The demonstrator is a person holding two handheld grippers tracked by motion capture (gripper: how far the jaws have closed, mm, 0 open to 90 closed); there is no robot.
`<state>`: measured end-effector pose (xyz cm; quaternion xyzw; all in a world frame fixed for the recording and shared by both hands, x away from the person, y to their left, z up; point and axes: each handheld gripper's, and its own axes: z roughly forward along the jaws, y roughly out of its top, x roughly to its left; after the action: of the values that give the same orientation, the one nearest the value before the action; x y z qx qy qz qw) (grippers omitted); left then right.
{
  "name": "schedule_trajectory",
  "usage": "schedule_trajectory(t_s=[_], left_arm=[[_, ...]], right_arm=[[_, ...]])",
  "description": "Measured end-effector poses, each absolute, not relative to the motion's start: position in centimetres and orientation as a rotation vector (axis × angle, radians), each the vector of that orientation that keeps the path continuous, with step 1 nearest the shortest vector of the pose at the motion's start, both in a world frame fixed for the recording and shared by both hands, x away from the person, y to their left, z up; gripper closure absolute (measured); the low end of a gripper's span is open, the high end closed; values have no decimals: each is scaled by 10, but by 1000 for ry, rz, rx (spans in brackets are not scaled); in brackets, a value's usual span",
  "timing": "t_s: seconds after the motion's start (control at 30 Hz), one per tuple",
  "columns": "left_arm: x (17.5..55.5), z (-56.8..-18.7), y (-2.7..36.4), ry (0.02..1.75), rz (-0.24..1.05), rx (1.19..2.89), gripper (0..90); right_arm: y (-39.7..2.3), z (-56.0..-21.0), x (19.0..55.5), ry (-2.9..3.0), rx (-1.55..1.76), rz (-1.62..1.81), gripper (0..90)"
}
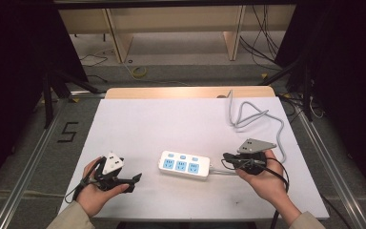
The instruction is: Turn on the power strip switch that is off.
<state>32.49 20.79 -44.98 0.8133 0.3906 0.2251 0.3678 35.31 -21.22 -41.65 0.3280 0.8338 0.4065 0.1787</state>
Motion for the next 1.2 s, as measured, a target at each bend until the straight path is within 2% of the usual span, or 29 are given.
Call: schedule_trajectory(t_s=[1.2], left_arm=[[325,-450,208,1001,576,2089,159]], right_arm=[[-193,-415,364,2386,895,1153,900]])
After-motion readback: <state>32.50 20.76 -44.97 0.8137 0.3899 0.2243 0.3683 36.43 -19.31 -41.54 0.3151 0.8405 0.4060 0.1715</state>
